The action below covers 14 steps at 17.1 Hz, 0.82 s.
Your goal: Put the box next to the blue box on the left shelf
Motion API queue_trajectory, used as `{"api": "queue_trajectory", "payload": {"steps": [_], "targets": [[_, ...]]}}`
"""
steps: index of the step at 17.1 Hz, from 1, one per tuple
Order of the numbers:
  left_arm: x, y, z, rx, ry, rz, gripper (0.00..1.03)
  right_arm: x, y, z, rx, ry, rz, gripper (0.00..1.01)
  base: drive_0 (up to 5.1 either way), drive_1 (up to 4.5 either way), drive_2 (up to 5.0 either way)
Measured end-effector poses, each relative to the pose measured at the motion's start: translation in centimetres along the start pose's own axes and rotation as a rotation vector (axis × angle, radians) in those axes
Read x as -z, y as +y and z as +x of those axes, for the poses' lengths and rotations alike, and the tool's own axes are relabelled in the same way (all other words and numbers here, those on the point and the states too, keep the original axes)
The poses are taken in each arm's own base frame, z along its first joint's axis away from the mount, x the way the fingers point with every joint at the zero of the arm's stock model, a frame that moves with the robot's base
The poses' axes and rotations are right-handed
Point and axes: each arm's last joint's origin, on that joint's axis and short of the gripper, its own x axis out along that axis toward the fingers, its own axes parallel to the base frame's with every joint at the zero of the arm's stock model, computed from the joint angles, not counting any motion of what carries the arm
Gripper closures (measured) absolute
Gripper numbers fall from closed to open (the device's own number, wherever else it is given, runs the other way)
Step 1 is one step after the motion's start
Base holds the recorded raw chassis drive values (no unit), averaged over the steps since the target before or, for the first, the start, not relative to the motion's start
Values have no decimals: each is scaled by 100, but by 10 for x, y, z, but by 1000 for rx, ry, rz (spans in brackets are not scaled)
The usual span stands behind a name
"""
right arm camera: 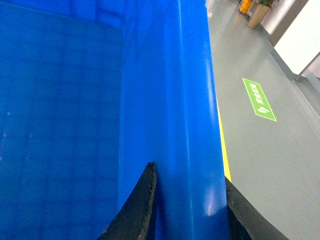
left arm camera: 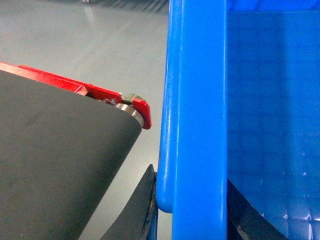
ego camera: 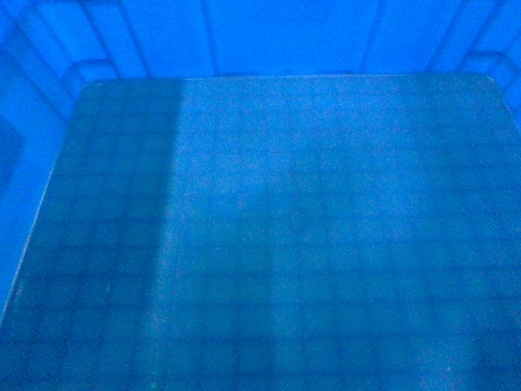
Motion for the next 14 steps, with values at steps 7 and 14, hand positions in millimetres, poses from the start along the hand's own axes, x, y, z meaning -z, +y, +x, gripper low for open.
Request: {"api": "queue_trajectory", "payload": {"steps": [7, 14], "targets": [[0, 0, 0, 0, 0, 0, 83, 0, 0, 0, 0, 0, 0, 79, -164, -164, -164], [0, 0, 0, 1, 0, 0, 83, 0, 0, 0, 5, 0, 0, 79, -42, -42, -42]]}}
